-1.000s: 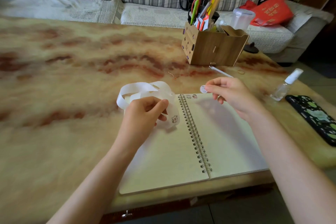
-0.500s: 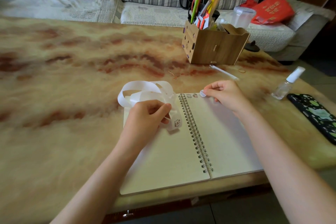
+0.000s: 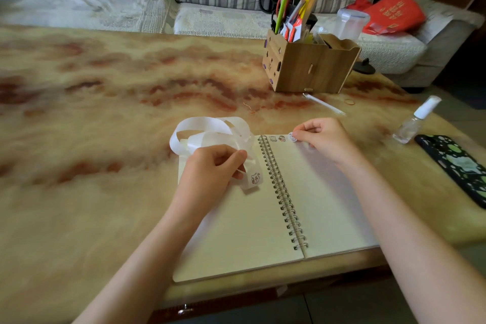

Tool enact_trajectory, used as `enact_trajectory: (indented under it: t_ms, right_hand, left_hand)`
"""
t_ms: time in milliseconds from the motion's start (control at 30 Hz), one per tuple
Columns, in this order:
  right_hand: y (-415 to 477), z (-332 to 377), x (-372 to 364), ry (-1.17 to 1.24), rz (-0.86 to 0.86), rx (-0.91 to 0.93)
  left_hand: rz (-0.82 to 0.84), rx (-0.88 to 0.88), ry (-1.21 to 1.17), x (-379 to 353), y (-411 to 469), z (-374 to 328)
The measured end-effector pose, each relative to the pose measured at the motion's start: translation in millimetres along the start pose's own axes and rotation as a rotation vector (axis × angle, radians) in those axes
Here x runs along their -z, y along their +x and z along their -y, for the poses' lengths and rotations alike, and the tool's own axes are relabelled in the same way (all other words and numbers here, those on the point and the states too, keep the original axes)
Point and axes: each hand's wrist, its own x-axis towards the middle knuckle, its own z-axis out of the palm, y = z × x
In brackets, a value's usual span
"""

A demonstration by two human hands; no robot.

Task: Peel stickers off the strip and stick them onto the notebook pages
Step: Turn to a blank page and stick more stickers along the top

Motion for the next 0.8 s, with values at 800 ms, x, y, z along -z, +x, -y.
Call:
enact_trajectory:
  t_ms: [800]
  right_hand:
    - [7.5,-12.7,-7.6,-0.156,-0.096,0.053]
  left_hand:
    - [0.001,0.012,0.004,-0.3,-0.1,0.6]
